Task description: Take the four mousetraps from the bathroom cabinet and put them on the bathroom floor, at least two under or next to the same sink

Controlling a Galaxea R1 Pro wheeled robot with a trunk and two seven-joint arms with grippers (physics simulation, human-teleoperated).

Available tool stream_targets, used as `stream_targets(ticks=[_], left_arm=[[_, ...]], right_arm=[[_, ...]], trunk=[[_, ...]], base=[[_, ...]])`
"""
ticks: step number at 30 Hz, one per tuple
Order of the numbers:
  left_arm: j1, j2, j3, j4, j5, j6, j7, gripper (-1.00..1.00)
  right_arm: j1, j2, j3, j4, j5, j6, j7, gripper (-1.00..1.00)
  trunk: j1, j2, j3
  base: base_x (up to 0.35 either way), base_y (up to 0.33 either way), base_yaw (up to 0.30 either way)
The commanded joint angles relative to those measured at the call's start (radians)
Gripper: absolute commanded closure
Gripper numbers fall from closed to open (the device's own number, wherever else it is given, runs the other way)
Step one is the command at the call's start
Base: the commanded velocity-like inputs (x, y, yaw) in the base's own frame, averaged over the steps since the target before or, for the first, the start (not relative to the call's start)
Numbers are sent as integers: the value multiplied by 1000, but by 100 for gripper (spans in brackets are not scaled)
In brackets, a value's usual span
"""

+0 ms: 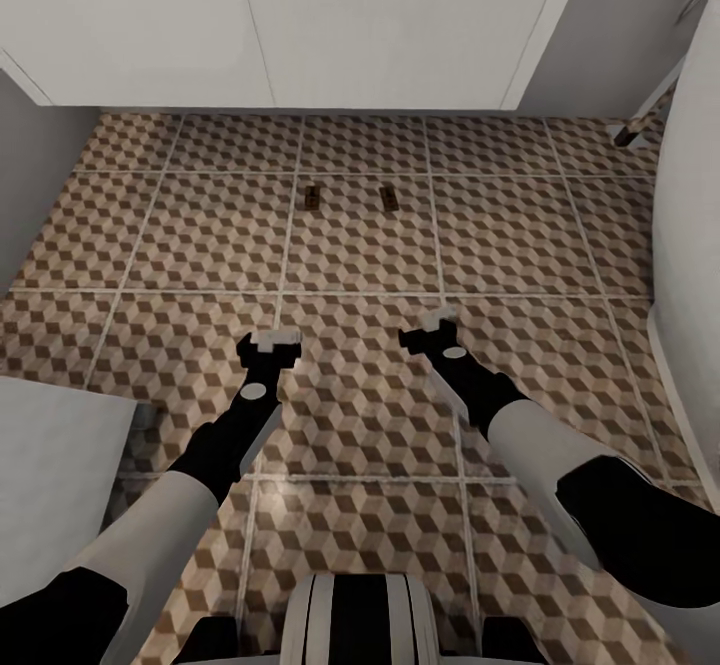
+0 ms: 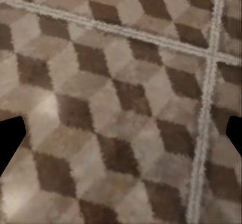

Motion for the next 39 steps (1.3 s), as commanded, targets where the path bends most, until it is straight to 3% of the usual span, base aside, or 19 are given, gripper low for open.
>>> stream_targets(ticks=[1, 7, 26, 39], left_arm=[[1, 1, -5, -1, 10, 4, 8, -100], [6, 1, -5, 0, 11, 4, 8, -100], [27, 1, -5, 54, 12, -1, 6, -100], [43, -6, -6, 191, 16, -115, 6, -100]], right_arm=[[0, -1, 9, 0, -9, 4, -8, -100], [0, -3, 9, 13, -9, -5, -7, -100], [1, -3, 9, 171, -9, -145, 2, -100], [5, -3, 9, 274, -9, -227, 59, -100]], trunk=[[-1, 0, 3], [-3, 1, 27], [-12, 6, 100], [-18, 9, 150]], base=[[0, 0, 0], [0, 0, 0], [0, 0, 0], [0, 0, 0]])
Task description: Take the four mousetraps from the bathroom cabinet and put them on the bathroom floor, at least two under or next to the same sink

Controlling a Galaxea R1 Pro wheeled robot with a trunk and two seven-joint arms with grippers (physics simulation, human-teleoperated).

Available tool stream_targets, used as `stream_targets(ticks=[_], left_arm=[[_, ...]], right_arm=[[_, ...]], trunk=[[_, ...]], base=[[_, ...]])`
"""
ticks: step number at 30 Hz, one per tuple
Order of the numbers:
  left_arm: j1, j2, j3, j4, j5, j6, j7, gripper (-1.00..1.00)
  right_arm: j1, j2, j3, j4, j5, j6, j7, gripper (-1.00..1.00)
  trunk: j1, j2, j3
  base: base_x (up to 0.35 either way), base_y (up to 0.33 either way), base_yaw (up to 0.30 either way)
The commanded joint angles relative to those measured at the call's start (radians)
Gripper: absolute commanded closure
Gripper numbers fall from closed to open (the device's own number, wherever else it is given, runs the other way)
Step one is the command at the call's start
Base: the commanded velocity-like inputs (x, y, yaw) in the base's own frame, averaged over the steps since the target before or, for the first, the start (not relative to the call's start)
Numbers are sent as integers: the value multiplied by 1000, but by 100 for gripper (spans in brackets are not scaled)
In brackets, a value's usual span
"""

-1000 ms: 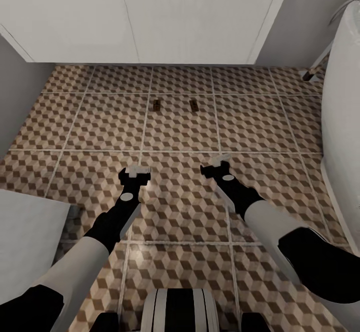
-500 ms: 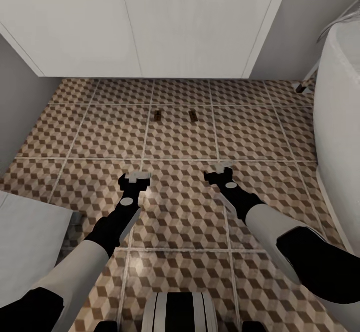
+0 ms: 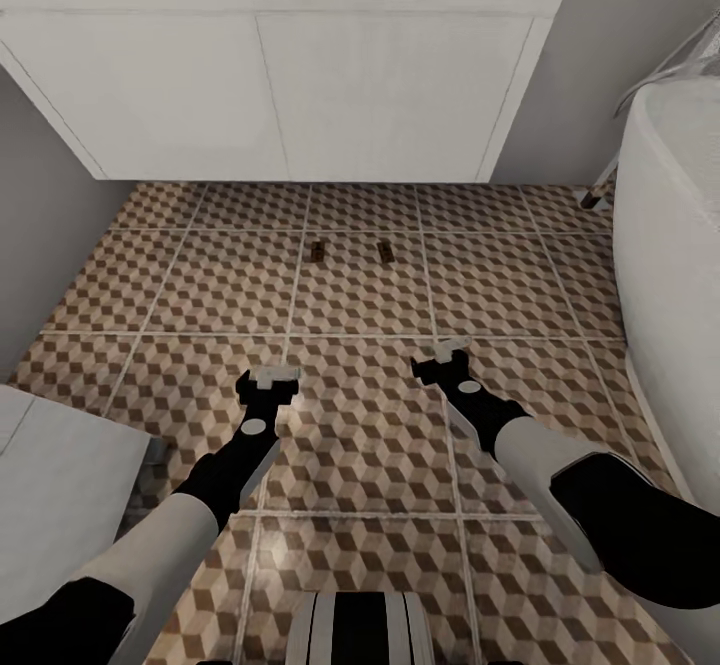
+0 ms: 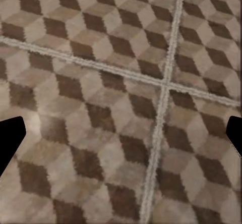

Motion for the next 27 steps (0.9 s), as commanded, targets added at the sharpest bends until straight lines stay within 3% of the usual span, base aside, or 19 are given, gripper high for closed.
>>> stream_targets(ticks=[1, 14, 27], left_arm=[[0, 1, -7, 10, 11, -8, 7, -100], [42, -1, -8, 64, 11, -33, 4, -100], [71, -10, -8, 129, 11, -87, -1, -100]], right_arm=[[0, 0, 9, 4, -10, -8, -2, -100], [11, 0, 9, 19, -10, -69, 3, -100], [70, 0, 9, 20, -10, -119, 3, -100]], trunk=[[-1, 0, 3], [-6, 3, 54], [-12, 6, 104]], base=[[0, 0, 0], [0, 0, 0], [0, 0, 0]])
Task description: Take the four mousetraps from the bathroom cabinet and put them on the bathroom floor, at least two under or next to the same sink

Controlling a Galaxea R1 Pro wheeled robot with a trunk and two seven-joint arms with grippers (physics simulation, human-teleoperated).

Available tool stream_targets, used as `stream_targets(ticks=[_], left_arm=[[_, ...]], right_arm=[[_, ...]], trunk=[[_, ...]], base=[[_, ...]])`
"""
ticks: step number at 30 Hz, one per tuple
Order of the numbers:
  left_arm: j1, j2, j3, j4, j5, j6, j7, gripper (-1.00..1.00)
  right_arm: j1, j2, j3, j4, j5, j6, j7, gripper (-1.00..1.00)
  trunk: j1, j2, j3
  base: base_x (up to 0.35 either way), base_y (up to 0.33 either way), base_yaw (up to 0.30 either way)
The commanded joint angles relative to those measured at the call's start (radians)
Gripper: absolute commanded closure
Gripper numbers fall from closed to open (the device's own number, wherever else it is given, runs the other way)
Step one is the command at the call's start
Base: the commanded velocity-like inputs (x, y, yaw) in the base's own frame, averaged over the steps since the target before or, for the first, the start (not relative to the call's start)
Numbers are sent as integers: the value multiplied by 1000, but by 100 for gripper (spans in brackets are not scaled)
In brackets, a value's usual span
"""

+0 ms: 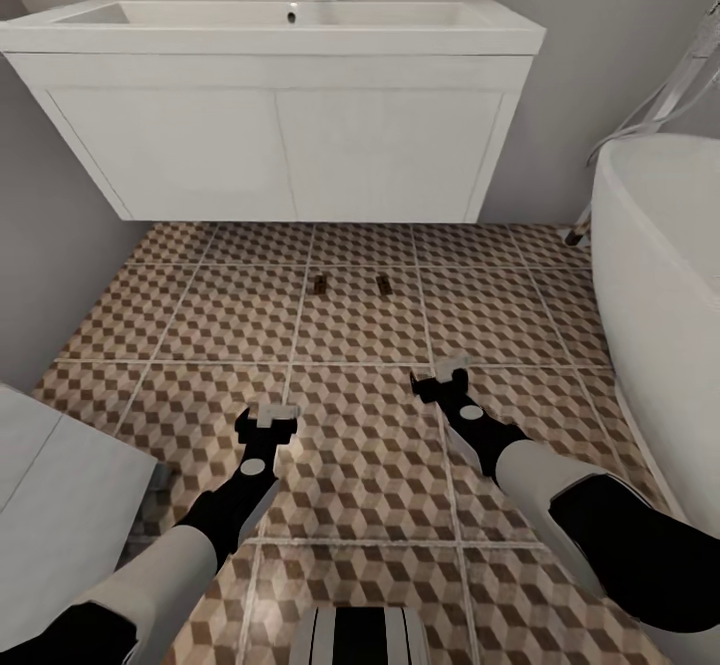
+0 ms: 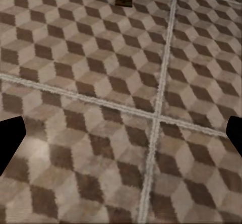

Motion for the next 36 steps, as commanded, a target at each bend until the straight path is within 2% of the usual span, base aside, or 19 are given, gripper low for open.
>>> stream_targets(ticks=[1, 11, 14, 18, 19, 24, 36], left_arm=[[2, 1, -8, 5, 11, -12, 7, -100], [30, -1, -8, 58, 11, -48, 5, -100], [42, -1, -8, 74, 11, -84, 5, -100], [53, -2, -8, 107, 11, -172, 5, -100], [57, -4, -9, 135, 11, -228, 5, -100], [62, -18, -10, 221, 10, -349, 4, -100], [69, -30, -10, 383, 9, -502, 3, -100]], right_arm=[[6, 0, 9, 2, -9, -7, -3, -100], [78, 0, 9, 4, -8, -65, -3, -100], [102, 0, 9, 4, -8, -89, -3, -100], [120, 0, 9, 4, -8, -108, -3, -100], [127, 0, 9, 4, -9, -118, -4, -100], [145, 0, 9, 4, -8, -146, -4, -100], [160, 0, 8, 6, -8, -173, -6, -100]], trunk=[[-1, 0, 3], [-5, 2, 42], [-6, 3, 54], [-8, 4, 69], [-9, 4, 73], [-14, 12, 92], [-60, 96, 129]], base=[[0, 0, 0], [0, 0, 0], [0, 0, 0], [0, 0, 0], [0, 0, 0], [0, 0, 0], [0, 0, 0]])
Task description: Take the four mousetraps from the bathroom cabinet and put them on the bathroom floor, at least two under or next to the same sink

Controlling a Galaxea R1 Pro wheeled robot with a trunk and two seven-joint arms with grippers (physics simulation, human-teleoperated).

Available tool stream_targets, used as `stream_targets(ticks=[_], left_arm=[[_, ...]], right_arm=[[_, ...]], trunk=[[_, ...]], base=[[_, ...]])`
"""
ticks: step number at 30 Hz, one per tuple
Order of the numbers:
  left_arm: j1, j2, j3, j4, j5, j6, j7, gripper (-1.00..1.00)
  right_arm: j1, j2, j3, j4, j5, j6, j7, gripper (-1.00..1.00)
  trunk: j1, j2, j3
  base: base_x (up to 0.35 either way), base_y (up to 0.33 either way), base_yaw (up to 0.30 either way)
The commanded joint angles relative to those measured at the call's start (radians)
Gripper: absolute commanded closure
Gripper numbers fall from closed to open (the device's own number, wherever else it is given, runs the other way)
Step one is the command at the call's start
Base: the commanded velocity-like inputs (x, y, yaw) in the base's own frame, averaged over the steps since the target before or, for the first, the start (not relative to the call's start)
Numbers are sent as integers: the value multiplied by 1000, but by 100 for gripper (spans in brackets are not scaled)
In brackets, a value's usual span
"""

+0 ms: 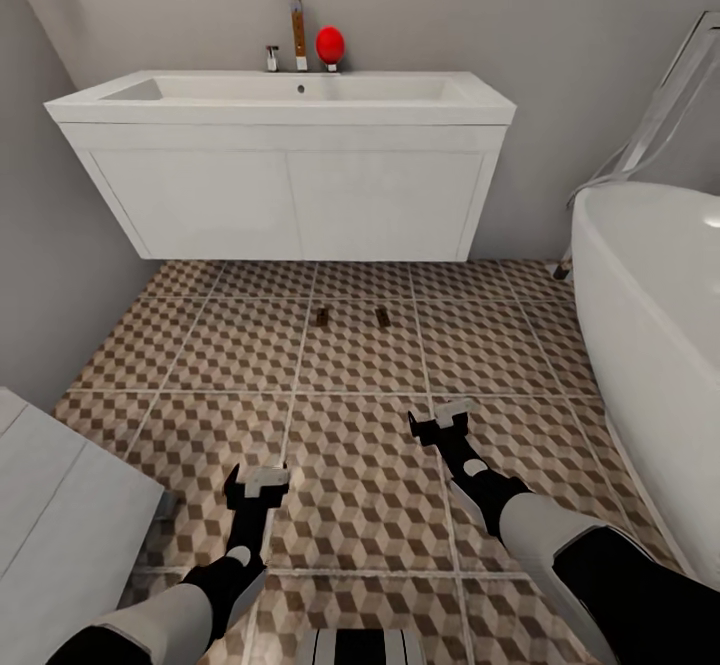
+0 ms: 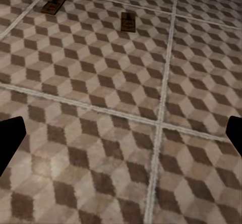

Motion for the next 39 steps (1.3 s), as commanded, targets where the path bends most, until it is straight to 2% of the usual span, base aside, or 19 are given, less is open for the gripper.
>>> stream_targets(ticks=[1, 6, 10, 15, 23, 39], left_arm=[[0, 0, -9, 11, 10, -17, 2, -100], [5, -1, -10, 52, 10, -87, 3, -100], [8, -2, -10, 74, 10, -102, 2, -100], [11, -2, -10, 100, 10, -111, 2, -100], [31, -1, -10, 137, 11, -114, 1, -100], [38, -1, -9, 170, 11, -114, 2, -100]], right_arm=[[1, 0, 9, 3, -7, -3, -4, -100], [26, 0, 9, 11, -7, -8, -5, -100], [33, 0, 8, 14, -7, -10, -5, -100], [45, -2, 8, 16, -7, -11, -5, -100], [89, -20, 8, 28, -7, -16, -5, -100], [124, -25, 10, 39, -8, -54, -11, -100]], trunk=[[-4, 7, 3], [-23, 42, 18], [-39, 70, 31], [-58, 105, 46], [-88, 161, 72], [-150, 273, 122]], base=[[0, 0, 0], [0, 0, 0], [0, 0, 0], [0, 0, 0], [0, 0, 0], [0, 0, 0]])
